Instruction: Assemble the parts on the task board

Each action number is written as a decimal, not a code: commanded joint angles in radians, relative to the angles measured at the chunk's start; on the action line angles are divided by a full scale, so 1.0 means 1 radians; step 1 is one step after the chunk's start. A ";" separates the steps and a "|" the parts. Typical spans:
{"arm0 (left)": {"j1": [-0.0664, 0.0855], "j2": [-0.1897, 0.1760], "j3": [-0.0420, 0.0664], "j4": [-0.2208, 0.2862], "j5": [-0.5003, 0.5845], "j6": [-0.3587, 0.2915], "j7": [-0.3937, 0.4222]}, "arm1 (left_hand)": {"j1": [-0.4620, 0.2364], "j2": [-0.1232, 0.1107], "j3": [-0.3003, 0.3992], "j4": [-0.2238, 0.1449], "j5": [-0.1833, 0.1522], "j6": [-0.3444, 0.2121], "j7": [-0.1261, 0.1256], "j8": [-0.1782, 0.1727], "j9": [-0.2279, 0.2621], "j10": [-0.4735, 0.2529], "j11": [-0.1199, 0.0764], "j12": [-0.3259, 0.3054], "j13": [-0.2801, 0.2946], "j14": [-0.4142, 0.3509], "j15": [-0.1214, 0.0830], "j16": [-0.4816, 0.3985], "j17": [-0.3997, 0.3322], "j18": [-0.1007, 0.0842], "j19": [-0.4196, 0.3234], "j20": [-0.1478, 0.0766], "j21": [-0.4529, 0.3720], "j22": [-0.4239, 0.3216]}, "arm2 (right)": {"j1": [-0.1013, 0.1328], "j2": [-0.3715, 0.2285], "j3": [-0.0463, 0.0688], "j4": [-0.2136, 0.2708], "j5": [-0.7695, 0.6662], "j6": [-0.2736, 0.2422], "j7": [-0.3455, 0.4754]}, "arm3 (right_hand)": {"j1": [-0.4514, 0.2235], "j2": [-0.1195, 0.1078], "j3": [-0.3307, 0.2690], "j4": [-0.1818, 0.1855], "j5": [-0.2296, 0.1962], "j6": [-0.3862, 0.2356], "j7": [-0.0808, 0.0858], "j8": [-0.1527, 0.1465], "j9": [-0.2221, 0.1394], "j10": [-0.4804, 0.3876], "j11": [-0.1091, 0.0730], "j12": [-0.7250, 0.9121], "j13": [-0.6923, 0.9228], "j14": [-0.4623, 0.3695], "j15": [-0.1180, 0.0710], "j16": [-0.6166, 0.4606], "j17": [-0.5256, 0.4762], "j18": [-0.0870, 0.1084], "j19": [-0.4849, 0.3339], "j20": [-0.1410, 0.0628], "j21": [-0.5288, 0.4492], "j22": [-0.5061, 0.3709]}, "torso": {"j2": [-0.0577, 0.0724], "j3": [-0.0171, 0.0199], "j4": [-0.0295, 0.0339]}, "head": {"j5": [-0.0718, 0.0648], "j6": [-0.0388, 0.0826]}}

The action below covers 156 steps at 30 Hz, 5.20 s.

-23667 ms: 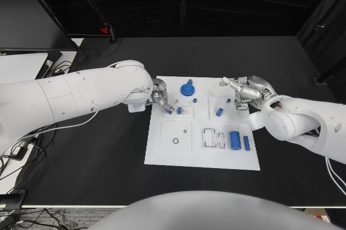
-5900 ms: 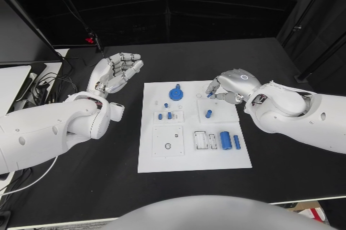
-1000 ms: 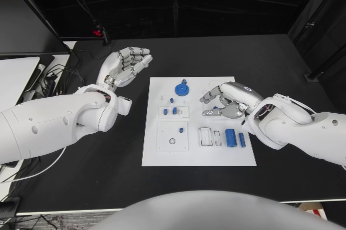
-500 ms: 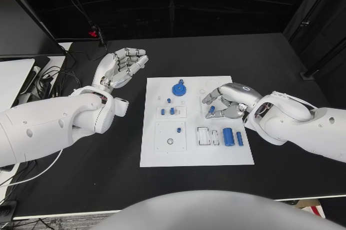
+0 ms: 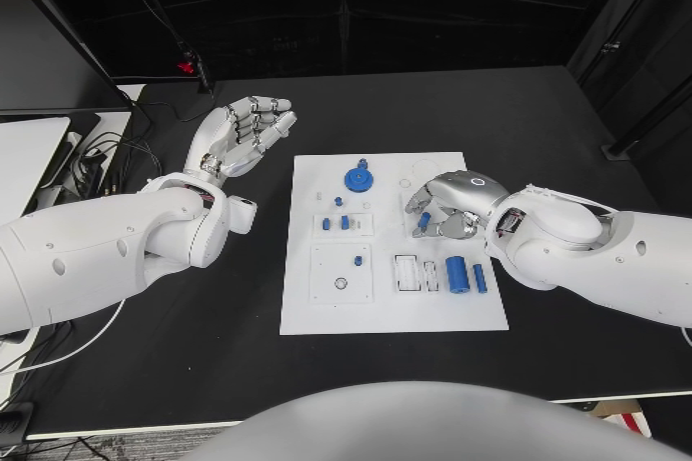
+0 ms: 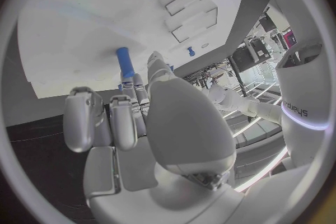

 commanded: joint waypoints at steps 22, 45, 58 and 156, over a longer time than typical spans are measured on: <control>0.000 0.000 0.001 -0.001 0.001 0.007 0.038 | 0.001 0.011 -0.007 0.000 0.004 -0.003 0.117 0.008 -0.001 -0.007 0.000 0.006 -0.001 -0.006 0.001 0.007 -0.003 -0.003 0.008 -0.001 0.002 -0.003 | -0.002 0.014 0.000 -0.004 -0.126 0.085 -0.116 | 0.064 0.047 0.048 0.009 0.003 0.158 -0.037 0.064 0.022 0.153 -0.035 0.065 0.007 0.073 -0.030 0.010 0.103 0.010 0.015 -0.024 0.010 0.182 | 0.000 0.0001 0.0015 | 0.000 0.000; -0.001 0.000 0.001 -0.002 0.001 0.007 0.036 | 0.002 0.012 -0.008 0.000 0.005 -0.003 0.117 0.009 -0.001 -0.007 -0.001 0.007 -0.001 -0.006 0.001 0.008 -0.004 -0.003 0.008 -0.001 0.002 -0.004 | 0.027 -0.052 0.006 0.085 -0.052 -0.225 0.032 | 0.113 0.053 0.056 0.012 0.003 0.208 -0.053 0.074 0.025 0.210 -0.052 0.046 -0.004 0.078 -0.048 0.021 0.123 0.000 0.034 -0.046 0.047 0.200 | -0.001 -0.0006 0.0003 | 0.023 0.000; -0.001 0.005 0.001 -0.003 0.001 0.009 0.038 | 0.003 0.014 -0.009 0.000 0.006 -0.003 0.117 0.011 -0.001 -0.007 -0.001 0.009 -0.001 -0.007 0.001 0.010 -0.005 -0.003 0.008 -0.001 0.002 -0.005 | 0.044 0.059 0.007 0.098 0.086 -0.204 0.121 | 0.125 0.058 0.061 0.011 0.003 0.207 -0.050 0.069 0.022 0.210 -0.050 0.032 -0.004 0.079 -0.047 0.023 0.127 0.000 0.034 -0.046 0.047 0.200 | 0.001 -0.0002 0.0023 | 0.058 0.000; -0.003 0.005 0.001 -0.005 0.001 0.008 0.034 | 0.004 0.015 -0.013 0.000 0.007 -0.004 0.117 0.013 -0.002 -0.009 -0.001 0.012 -0.001 -0.008 0.001 0.014 -0.009 -0.003 0.008 -0.001 0.002 -0.007 | -0.053 0.258 0.002 0.042 -0.195 0.262 0.060 | 0.039 -0.023 -0.017 0.015 0.002 0.092 0.001 -0.010 -0.008 0.116 -0.003 -0.009 -0.004 0.066 -0.010 -0.003 0.072 0.017 -0.010 -0.021 -0.036 0.167 | 0.000 -0.0008 0.0005 | 0.068 0.000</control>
